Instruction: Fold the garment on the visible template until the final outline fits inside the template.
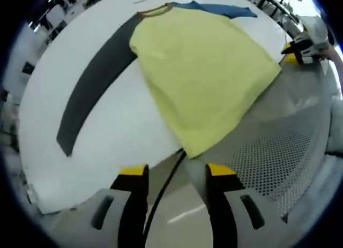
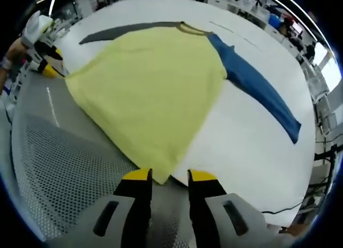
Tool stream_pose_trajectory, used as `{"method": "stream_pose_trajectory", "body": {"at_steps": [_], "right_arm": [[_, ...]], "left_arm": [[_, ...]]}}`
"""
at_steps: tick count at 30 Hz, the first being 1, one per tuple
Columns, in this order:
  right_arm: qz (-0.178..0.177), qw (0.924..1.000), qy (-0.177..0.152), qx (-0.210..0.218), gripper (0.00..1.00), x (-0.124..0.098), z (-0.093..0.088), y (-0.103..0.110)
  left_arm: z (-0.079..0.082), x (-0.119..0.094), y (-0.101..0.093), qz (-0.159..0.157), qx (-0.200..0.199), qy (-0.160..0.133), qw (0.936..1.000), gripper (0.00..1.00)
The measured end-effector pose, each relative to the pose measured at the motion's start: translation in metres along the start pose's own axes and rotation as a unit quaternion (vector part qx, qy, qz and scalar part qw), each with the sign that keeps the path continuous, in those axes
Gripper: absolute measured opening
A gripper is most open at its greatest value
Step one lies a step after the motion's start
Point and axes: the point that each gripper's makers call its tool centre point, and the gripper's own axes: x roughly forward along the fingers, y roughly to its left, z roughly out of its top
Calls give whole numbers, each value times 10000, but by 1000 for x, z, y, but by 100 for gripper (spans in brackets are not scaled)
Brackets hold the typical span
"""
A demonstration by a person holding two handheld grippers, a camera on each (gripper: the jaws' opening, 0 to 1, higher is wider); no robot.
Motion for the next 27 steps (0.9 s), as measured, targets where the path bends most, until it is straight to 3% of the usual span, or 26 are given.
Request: {"method": "stream_pose_trajectory", "body": {"at_steps": [3, 8, 13, 18, 25, 27], "right_arm": [[-1, 9999, -99, -38, 43, -6, 4, 0], [-116, 9996, -258, -89, 52, -16, 10, -4], [-143, 9981, -582, -113, 64, -24, 26, -5], [-222, 9966, -770, -195, 73, -35, 35, -8], [-456, 9947, -875, -290, 85, -49, 39, -16], [-512, 9941, -912, -298, 89, -51, 41, -17]], "left_arm": [[2, -10, 2, 53, -39, -157, 9999, 55], [12, -26, 4, 110, -194, -539, 9983, 61], [16, -30, 9, 223, -230, -665, 9973, 75], [24, -40, 9, 254, -254, -957, 9948, 81], [42, -60, 13, 369, -326, -1568, 9864, 99], [45, -63, 14, 376, -341, -1663, 9848, 99]]}}
